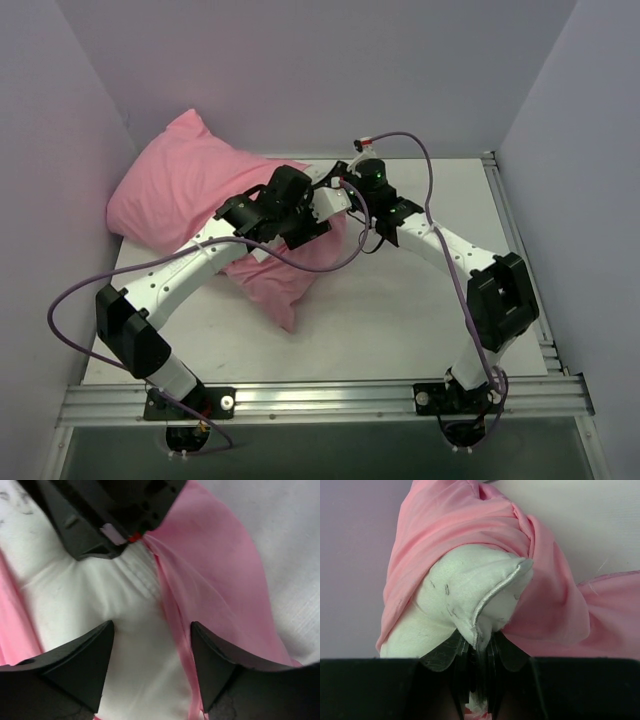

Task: Remove the pillowcase from the pillow

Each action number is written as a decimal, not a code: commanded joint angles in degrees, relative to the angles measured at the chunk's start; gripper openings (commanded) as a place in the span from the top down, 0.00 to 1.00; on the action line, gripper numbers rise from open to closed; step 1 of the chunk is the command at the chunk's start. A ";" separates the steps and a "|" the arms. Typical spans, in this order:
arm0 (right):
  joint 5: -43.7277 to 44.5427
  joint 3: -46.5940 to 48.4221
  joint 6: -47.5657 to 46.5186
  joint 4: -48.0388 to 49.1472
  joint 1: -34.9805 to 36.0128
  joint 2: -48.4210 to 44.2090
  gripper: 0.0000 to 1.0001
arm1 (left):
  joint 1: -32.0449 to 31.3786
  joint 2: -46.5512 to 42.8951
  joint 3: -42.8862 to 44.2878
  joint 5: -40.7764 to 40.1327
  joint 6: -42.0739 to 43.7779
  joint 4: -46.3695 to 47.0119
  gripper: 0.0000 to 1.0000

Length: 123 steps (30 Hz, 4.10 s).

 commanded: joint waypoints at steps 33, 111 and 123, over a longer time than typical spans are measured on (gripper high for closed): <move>-1.02 1.41 -2.44 2.22 -0.33 -5.78 1.00 | 5.16 5.52 -0.96 -0.11 -2.70 7.77 0.98; 13.21 7.91 -24.68 -15.97 11.00 -9.65 0.31 | 21.69 9.22 36.66 15.97 -26.70 6.37 0.98; 14.72 18.55 -26.26 -17.12 16.28 -0.07 0.47 | 21.16 10.36 37.19 14.66 -26.88 6.54 0.98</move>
